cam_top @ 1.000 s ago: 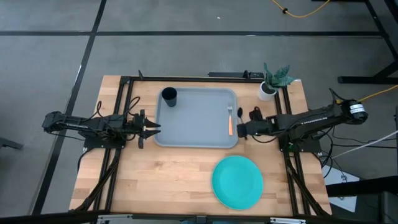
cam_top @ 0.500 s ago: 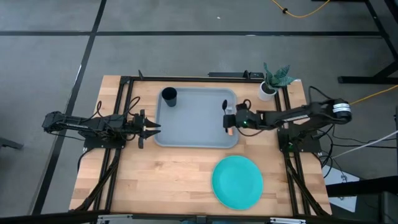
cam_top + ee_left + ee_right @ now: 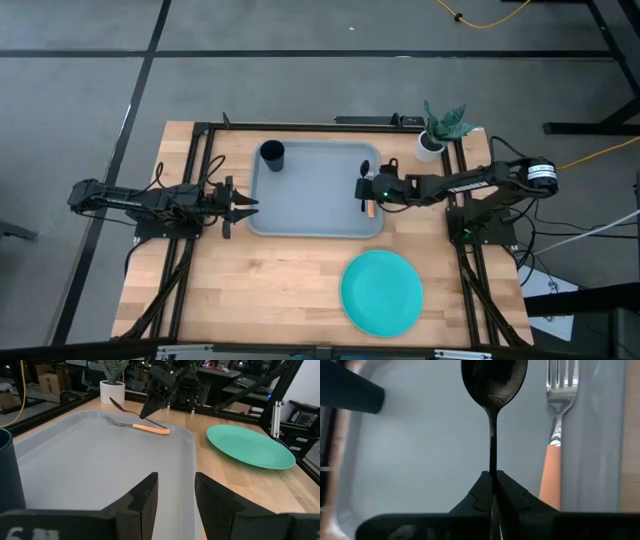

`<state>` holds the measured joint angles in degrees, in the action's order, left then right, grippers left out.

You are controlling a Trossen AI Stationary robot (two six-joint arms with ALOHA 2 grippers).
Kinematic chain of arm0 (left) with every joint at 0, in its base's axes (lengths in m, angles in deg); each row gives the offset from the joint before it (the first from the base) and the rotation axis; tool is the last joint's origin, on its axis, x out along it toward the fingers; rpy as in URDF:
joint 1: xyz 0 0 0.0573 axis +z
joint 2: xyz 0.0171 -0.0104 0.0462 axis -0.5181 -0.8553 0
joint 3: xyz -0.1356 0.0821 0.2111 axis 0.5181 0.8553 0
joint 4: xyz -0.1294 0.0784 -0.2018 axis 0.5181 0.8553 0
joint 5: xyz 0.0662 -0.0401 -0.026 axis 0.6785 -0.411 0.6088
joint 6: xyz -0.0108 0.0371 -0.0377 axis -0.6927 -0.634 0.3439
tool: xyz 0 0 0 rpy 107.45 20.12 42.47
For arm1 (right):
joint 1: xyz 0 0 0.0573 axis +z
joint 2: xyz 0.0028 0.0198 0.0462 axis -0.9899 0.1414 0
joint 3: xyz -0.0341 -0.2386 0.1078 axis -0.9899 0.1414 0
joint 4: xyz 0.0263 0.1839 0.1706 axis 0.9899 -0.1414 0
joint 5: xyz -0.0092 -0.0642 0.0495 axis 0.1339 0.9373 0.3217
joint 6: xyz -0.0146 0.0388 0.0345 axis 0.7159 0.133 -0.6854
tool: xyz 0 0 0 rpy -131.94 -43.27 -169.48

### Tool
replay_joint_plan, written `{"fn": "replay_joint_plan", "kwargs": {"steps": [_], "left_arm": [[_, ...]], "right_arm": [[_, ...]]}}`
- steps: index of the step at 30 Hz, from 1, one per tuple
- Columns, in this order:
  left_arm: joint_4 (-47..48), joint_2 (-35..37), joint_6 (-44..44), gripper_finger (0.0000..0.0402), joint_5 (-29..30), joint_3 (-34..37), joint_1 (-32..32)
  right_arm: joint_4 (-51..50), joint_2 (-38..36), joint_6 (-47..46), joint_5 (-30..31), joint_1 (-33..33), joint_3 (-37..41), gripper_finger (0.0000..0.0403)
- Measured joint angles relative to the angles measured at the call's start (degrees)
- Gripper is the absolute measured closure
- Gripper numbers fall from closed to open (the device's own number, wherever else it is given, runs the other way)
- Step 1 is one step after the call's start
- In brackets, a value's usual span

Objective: Pick and place plate/cup/fork/spoon on tray
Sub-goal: Put the black spoon on the serving tray to the left of the orange fork

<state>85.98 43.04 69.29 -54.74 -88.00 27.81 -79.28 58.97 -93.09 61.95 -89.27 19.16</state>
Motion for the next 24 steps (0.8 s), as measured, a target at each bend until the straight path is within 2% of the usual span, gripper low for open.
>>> {"fn": "replay_joint_plan", "kwargs": {"steps": [4, 9, 13, 16, 24], "left_arm": [[0.00, -0.01, 0.00, 0.0280, 0.00, 0.00, -0.02], [0.00, 0.01, 0.00, 0.0280, 0.00, 0.00, 0.00], [0.00, -0.01, 0.00, 0.0280, 0.00, 0.00, -0.02], [0.00, 0.01, 0.00, 0.0280, 0.00, 0.00, -0.01], [0.00, -0.01, 0.00, 0.0280, 0.00, 0.00, -0.01]], "right_arm": [[-13.39, 2.50, 0.16, 0.04, 0.00, -8.00, 0.0391], [-24.04, 8.09, -0.21, -0.28, -0.04, -15.82, 0.0390], [-23.83, 11.96, -0.19, -1.00, -0.88, -18.15, 0.0389], [-24.33, 14.19, -0.36, -4.35, -2.12, -18.34, 0.0389], [-23.63, 14.96, -0.25, -5.97, -2.89, -18.52, 0.0389]]}}
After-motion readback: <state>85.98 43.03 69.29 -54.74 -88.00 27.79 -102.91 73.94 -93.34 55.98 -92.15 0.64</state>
